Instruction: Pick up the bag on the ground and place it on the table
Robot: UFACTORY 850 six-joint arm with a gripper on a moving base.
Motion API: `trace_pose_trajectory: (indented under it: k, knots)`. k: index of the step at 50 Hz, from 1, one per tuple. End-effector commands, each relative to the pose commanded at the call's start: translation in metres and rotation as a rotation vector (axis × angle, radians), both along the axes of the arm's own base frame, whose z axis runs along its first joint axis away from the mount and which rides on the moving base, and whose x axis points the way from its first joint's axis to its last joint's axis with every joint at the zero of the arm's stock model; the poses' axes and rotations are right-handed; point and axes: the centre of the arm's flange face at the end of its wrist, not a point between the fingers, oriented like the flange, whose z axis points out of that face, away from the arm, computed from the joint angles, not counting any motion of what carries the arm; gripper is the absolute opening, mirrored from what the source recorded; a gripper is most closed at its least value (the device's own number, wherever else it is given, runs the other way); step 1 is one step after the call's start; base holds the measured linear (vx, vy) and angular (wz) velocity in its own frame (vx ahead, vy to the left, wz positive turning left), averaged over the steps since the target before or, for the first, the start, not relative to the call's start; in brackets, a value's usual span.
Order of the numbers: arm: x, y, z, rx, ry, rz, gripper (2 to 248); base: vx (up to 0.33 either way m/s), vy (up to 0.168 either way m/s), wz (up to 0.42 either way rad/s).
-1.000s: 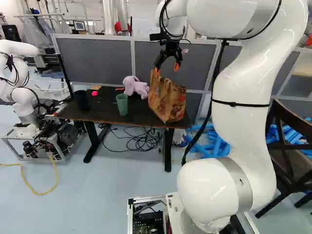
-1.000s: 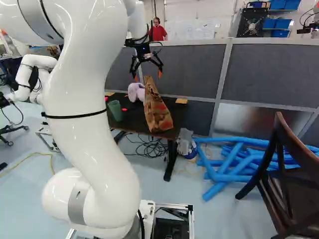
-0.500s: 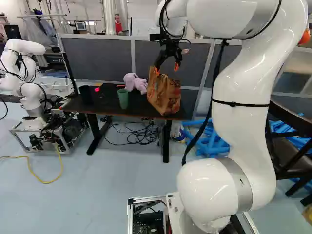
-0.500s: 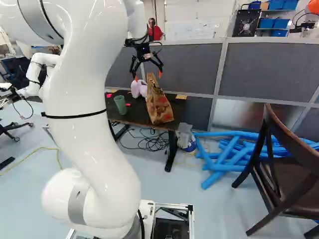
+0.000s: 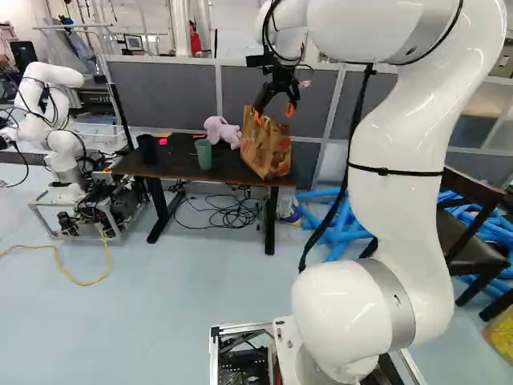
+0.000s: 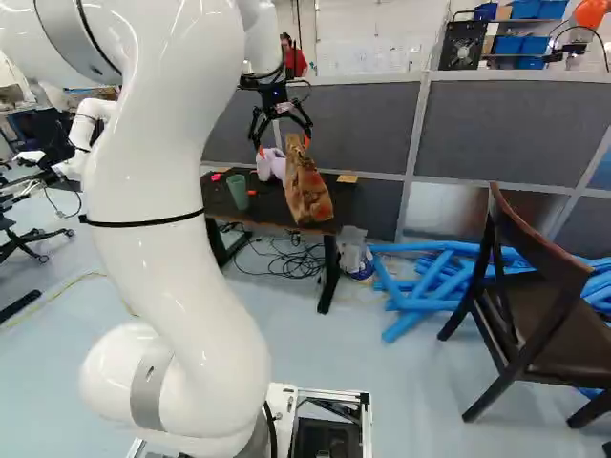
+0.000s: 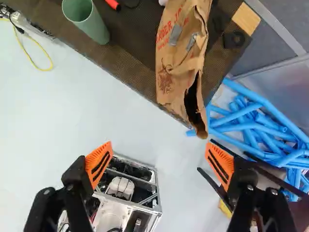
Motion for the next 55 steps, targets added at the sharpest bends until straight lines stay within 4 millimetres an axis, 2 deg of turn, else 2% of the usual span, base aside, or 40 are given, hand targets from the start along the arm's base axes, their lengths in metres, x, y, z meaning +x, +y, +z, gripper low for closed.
trace_pose_trajectory:
  k: [27,55]
  knots:
    - [0.0000,0.0000,0.0000,0.000,0.000,0.000,247,-0.152,-0.003,0.001]
    - [-0.0003,0.0000,-0.0007,0.000,-0.002,-0.001,247,-0.011,-0.001,0.000]
